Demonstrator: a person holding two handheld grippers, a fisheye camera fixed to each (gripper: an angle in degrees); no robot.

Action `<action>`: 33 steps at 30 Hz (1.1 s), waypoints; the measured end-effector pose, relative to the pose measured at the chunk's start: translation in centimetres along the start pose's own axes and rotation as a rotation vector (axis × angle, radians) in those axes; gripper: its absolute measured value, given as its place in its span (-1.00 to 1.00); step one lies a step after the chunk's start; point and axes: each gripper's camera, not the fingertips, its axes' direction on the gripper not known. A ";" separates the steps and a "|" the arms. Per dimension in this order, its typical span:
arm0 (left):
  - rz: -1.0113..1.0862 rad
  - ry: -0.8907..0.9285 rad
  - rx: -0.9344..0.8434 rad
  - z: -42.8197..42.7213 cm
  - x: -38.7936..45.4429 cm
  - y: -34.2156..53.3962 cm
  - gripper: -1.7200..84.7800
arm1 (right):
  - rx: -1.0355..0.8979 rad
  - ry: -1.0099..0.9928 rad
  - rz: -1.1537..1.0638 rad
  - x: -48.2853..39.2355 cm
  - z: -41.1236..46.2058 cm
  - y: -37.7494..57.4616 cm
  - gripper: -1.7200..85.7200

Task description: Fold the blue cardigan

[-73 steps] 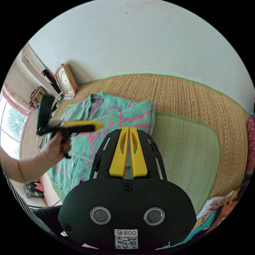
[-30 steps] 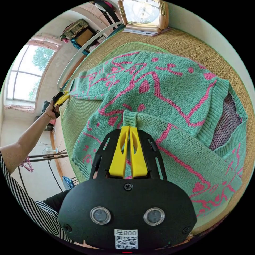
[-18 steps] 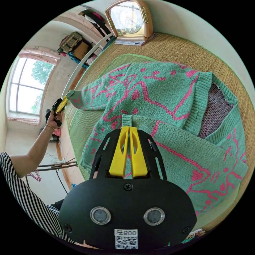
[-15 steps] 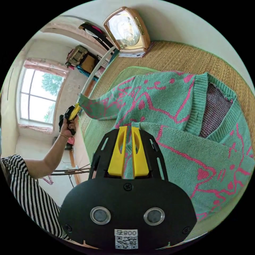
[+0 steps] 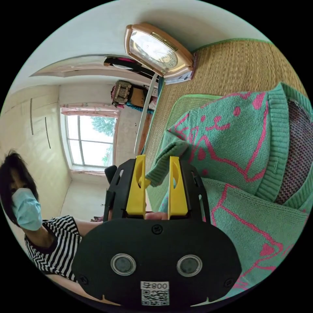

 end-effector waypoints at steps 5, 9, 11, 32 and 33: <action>0.072 -0.089 -0.036 4.3 4.2 -0.5 -0.90 | -0.027 -0.059 0.067 3.3 -1.9 0.2 -0.80; 0.113 -0.124 -0.038 7.0 6.9 -1.2 -0.90 | -0.050 -0.062 0.022 3.3 -3.2 -0.3 -0.86; 0.134 -0.126 -0.012 8.5 8.6 -1.8 -0.90 | -0.034 -0.036 -0.030 2.4 -4.6 -0.5 -0.88; 0.402 0.039 -0.403 33.2 24.2 -0.4 -0.89 | 0.222 0.146 0.095 9.8 -21.8 16.2 -0.91; 0.404 0.033 -0.411 33.8 24.4 -0.3 -0.89 | 0.225 0.143 0.099 10.1 -21.9 16.5 -0.91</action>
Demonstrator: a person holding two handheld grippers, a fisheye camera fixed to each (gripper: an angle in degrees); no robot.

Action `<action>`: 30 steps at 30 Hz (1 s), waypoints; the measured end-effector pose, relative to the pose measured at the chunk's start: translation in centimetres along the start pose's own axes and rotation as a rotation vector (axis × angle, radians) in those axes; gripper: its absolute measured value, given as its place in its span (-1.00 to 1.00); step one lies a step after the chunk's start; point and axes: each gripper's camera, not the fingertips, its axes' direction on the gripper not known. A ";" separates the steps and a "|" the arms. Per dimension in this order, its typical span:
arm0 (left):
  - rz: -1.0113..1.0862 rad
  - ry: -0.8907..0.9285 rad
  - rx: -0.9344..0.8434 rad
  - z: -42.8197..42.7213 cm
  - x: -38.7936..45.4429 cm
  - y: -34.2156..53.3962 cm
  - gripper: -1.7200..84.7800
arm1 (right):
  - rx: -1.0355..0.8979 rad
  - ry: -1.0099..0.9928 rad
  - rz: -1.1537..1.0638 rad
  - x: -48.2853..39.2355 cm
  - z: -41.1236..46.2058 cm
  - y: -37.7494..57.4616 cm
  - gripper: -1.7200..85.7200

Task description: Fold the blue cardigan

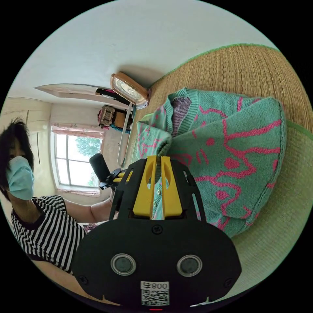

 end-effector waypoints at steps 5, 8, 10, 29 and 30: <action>0.046 -0.036 -0.110 4.1 1.7 -2.0 -0.90 | -0.016 0.088 0.026 1.9 -0.6 1.5 -0.91; 0.057 -0.038 -0.161 6.0 2.3 -2.8 -0.90 | -0.017 0.124 0.043 2.6 -0.9 2.3 -0.91; 0.069 -0.053 -0.199 7.1 2.6 -3.3 -0.90 | -0.028 0.155 0.052 3.0 -0.8 2.6 -0.91; 0.029 -0.001 -0.262 8.2 1.8 -3.5 -0.90 | -0.022 0.195 0.141 3.7 1.6 3.5 -0.92; 0.025 0.009 -0.249 7.7 1.7 -3.4 -0.90 | -0.016 0.187 0.144 3.7 1.7 3.5 -0.92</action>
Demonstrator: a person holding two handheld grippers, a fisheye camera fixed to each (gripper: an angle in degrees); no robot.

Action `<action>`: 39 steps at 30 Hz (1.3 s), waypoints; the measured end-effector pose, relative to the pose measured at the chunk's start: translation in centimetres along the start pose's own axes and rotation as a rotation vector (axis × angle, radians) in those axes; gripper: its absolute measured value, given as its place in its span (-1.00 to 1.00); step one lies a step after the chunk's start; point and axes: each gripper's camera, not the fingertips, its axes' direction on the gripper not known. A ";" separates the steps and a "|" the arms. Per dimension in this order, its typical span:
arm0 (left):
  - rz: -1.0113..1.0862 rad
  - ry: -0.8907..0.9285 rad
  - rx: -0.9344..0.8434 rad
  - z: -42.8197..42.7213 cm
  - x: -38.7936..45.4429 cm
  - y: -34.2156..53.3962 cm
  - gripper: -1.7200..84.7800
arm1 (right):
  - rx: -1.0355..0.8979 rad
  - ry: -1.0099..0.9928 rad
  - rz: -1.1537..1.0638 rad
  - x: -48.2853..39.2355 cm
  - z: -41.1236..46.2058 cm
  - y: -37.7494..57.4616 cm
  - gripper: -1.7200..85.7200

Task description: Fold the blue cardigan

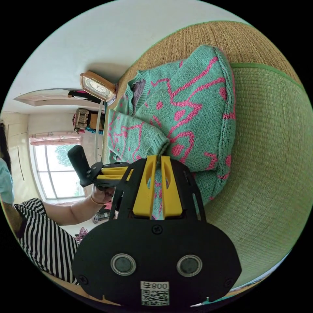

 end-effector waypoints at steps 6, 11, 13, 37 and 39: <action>-0.107 -0.015 0.215 -7.5 -2.1 3.9 -0.92 | 0.041 0.032 0.044 -1.1 -0.6 0.8 -0.96; -0.463 -0.381 0.409 -15.3 -7.1 10.0 -0.92 | 0.072 0.010 -0.116 -7.3 0.6 -1.4 -0.96; -0.504 -0.394 0.400 -16.3 -8.3 11.4 -0.90 | 0.045 -0.018 -0.221 -10.7 2.5 -3.5 -0.96; -0.557 -0.488 0.368 -22.6 -11.7 19.8 -0.92 | -0.063 0.194 -0.652 -32.7 19.7 -18.2 -0.82; -0.560 -0.475 0.375 -23.0 -11.9 20.1 -0.92 | -0.072 0.287 -0.680 -34.3 21.3 -20.4 -0.81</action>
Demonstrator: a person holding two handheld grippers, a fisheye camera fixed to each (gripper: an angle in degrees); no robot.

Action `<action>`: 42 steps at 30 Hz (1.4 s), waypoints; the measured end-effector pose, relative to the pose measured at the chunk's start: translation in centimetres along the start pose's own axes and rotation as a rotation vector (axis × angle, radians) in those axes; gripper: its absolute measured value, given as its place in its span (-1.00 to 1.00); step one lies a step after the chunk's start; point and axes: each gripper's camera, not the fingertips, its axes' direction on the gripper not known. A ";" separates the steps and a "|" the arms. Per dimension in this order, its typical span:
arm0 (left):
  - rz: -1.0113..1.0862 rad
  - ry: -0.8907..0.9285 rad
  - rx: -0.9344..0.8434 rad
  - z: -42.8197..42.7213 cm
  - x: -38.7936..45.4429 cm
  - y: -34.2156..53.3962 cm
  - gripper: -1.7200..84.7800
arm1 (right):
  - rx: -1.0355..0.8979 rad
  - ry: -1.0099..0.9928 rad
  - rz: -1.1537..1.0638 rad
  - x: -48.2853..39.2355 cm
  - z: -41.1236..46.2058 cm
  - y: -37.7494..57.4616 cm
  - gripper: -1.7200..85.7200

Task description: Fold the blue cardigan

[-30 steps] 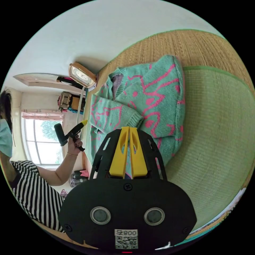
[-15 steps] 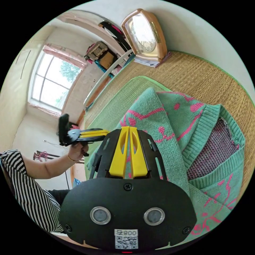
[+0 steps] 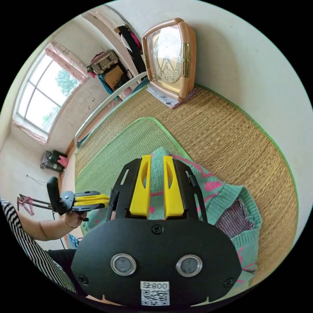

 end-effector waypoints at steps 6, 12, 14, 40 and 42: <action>0.036 -0.008 0.021 -1.6 -0.9 0.0 -0.93 | -0.296 -0.041 0.026 1.6 5.1 -4.3 -0.88; 0.057 -0.074 0.075 -3.4 -1.4 0.0 -0.93 | 0.044 -0.224 -0.018 2.1 -4.3 -0.8 -0.93; 0.040 -0.084 0.069 -3.3 -1.9 -0.3 -0.93 | 0.076 -0.186 0.072 4.3 -5.1 1.0 -0.94; 0.160 -0.021 0.024 -1.1 0.0 -9.8 -0.96 | -0.055 -0.006 0.275 2.9 -6.5 11.6 -0.94; 0.128 0.003 0.011 -1.7 0.1 -10.2 -0.96 | -0.087 0.013 0.292 2.9 -7.1 13.9 -0.93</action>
